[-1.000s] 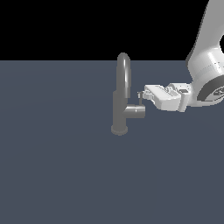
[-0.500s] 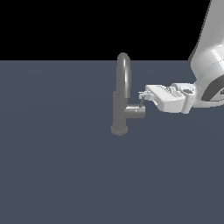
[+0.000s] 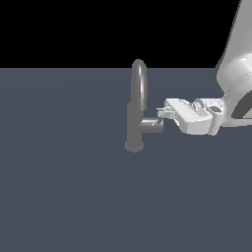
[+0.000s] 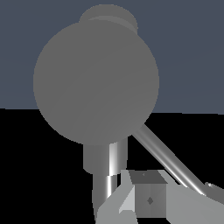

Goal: Turn on the faucet by rotating a designated handle.

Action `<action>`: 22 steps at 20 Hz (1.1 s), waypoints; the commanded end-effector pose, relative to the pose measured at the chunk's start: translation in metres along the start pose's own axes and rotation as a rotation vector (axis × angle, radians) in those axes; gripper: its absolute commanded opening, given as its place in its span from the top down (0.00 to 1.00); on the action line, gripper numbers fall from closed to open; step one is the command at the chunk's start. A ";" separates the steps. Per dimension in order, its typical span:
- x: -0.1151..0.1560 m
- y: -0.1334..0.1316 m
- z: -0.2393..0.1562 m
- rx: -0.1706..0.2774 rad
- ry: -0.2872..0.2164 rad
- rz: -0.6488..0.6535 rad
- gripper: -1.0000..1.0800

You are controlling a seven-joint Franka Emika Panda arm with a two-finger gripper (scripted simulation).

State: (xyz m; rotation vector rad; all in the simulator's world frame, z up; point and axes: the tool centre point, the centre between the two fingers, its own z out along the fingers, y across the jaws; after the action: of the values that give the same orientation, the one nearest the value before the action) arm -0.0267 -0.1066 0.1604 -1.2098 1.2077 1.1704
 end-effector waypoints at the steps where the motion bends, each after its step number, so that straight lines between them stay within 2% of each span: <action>1: 0.012 0.018 -0.001 -0.002 -0.007 0.022 1.00; 5: 0.018 0.030 -0.002 -0.003 -0.007 0.023 1.00; 6: 0.008 0.018 0.001 -0.004 -0.003 -0.001 1.00; 16: 0.071 0.042 -0.001 -0.003 -0.008 0.022 1.00; 17: 0.071 0.042 -0.001 -0.003 -0.008 0.022 1.00; 18: 0.049 0.030 0.001 -0.011 -0.010 -0.012 1.00; 22: 0.064 0.026 0.001 -0.009 -0.010 -0.005 1.00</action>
State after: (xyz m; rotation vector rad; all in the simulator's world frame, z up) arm -0.0534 -0.1057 0.1064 -1.2161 1.1799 1.1800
